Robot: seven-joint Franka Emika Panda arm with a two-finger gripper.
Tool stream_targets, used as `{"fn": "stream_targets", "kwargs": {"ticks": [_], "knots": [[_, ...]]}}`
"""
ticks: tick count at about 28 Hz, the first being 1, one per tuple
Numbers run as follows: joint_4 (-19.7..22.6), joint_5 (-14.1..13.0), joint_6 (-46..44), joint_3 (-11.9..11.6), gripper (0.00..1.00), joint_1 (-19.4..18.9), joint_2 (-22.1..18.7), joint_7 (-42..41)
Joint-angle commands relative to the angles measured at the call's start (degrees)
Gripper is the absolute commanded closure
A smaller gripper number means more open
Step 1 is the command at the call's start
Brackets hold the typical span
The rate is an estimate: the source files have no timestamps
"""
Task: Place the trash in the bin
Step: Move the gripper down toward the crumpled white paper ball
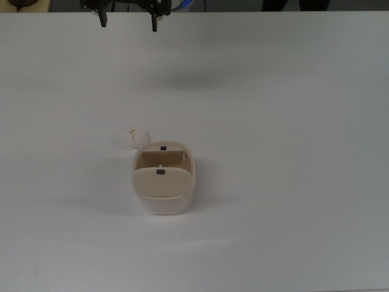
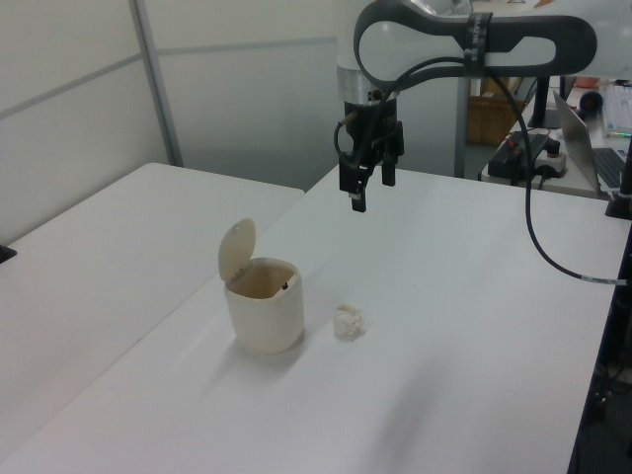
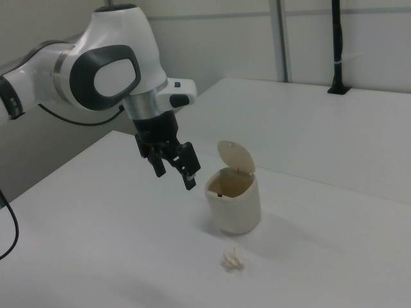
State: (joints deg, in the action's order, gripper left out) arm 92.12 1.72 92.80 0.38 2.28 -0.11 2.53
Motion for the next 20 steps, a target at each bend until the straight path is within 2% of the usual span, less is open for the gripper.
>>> {"fn": "stream_targets", "kwargs": {"ticks": [1, 9, 15, 20], "knots": [[0.52, 0.04, -0.95, 0.06, 0.00, 0.45, -0.50, -1.57], [2.98, -0.05, -0.25, 0.50, 0.00, 0.36, 0.28, -2.35], [3.16, -0.05, 0.01, 0.06, 0.00, 0.62, 2.92, -13.60], [5.52, 0.56, 4.05, 0.06, 0.00, 1.32, 5.38, -14.93]]}}
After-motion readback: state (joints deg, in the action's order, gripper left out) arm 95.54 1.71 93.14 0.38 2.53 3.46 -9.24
